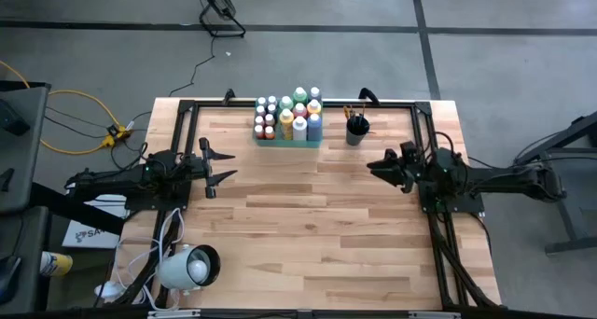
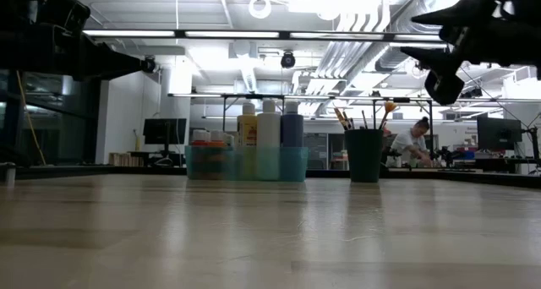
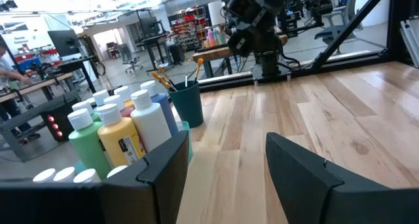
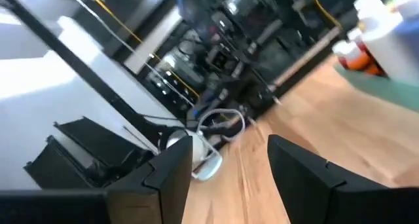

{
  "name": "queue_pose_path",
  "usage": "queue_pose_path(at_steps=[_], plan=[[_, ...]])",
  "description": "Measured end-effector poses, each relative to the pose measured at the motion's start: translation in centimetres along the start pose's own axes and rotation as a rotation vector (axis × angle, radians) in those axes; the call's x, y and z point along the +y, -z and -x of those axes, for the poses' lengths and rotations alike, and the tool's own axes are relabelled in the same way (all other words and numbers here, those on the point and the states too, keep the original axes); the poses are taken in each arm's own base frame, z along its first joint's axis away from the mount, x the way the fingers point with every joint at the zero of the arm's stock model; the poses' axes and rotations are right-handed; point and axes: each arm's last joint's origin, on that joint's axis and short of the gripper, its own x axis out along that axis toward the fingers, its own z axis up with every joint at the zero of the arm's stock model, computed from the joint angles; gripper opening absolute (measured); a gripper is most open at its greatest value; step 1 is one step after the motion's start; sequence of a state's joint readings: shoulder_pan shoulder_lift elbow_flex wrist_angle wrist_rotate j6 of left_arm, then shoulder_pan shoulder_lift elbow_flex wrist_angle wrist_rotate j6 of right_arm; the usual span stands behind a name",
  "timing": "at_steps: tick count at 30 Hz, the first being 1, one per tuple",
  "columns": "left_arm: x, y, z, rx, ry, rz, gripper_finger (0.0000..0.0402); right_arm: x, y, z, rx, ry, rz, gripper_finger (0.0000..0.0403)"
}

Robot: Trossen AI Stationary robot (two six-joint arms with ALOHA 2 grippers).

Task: Pick & Place Paint Supplies
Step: Return to Home Position

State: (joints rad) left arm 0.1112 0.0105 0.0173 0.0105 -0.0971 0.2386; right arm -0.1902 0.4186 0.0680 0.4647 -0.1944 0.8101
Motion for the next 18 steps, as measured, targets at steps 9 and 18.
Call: queue_pose_path(at_steps=[9, 18], plan=[[0.0, 0.0, 0.0, 0.000, 0.000, 0.000, 0.0198, 0.3, 1.1, 0.7, -0.107, -0.003, 0.302, 0.0192], [0.0, 0.0, 0.0, 0.000, 0.000, 0.000, 0.0198, -1.0, 2.3, 1.7, 0.011, 0.161, 0.374, 0.0192]])
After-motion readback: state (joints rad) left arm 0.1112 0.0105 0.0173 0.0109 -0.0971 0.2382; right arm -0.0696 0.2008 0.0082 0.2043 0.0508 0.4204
